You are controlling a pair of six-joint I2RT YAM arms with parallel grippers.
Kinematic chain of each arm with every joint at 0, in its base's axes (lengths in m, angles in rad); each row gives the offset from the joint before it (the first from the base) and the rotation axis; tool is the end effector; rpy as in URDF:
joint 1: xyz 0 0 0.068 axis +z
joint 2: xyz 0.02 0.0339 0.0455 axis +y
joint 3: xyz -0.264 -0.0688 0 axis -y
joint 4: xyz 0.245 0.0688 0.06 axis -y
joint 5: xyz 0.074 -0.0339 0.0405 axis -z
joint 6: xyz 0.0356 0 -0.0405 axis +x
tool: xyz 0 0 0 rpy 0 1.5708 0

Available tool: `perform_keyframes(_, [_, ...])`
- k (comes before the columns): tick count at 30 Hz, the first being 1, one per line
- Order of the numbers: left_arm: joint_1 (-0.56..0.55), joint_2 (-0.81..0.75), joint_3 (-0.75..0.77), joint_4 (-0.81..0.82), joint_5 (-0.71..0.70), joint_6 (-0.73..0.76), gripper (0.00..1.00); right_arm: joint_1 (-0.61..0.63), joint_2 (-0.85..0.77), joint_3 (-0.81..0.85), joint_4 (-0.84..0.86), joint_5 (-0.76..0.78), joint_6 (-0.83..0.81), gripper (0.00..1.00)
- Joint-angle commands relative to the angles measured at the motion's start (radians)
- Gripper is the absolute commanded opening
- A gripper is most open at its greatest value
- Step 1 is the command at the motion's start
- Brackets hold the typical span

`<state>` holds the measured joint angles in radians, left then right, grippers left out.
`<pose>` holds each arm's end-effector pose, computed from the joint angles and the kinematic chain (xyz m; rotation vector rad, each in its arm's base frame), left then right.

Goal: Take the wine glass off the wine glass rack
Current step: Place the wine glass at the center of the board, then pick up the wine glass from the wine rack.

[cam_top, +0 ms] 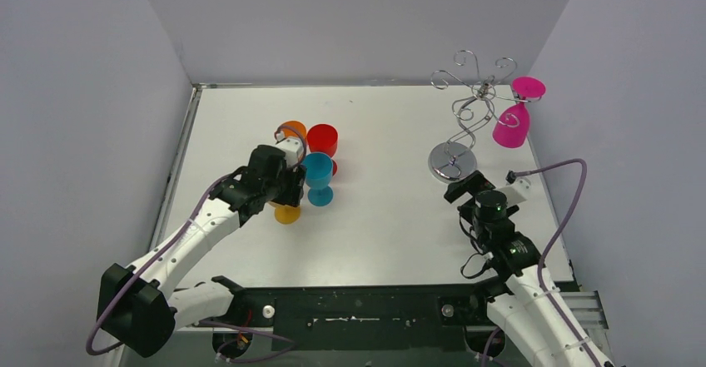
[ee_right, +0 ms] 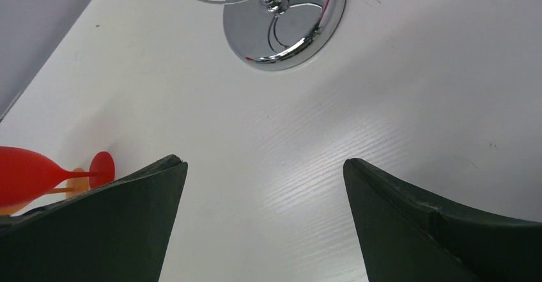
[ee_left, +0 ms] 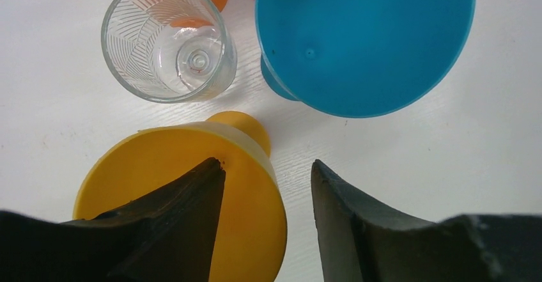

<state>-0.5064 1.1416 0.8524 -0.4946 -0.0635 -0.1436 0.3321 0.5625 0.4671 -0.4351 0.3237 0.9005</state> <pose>0.2107 -0.1143 0.2639 0.3961 2.3324 -0.2424 0.1353 0.0347 0.2362 0.7730 1.9498 0.4131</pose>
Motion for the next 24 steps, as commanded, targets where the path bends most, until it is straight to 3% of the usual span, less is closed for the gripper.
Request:
perform_keyframes(1, [0.019,-0.037,0.003,0.057,-0.018,0.011,0.54,-0.091,0.022,0.021,0.022,-0.115,-0.011,1.0])
perform_keyframes(4, [0.031,-0.071,-0.008,0.08,-0.007,0.004,0.63,-0.181,0.009,0.006,0.036,-0.179,0.0,1.0])
perform_keyframes(16, [0.061,-0.263,-0.079,0.169,0.015,-0.03,0.71,-0.71,0.136,0.074,0.07,-0.564,-0.045,1.0])
perform_keyframes(24, [0.082,-0.357,-0.115,0.195,-0.001,-0.05,0.74,-0.737,0.221,0.299,-0.033,-0.352,-0.149,1.0])
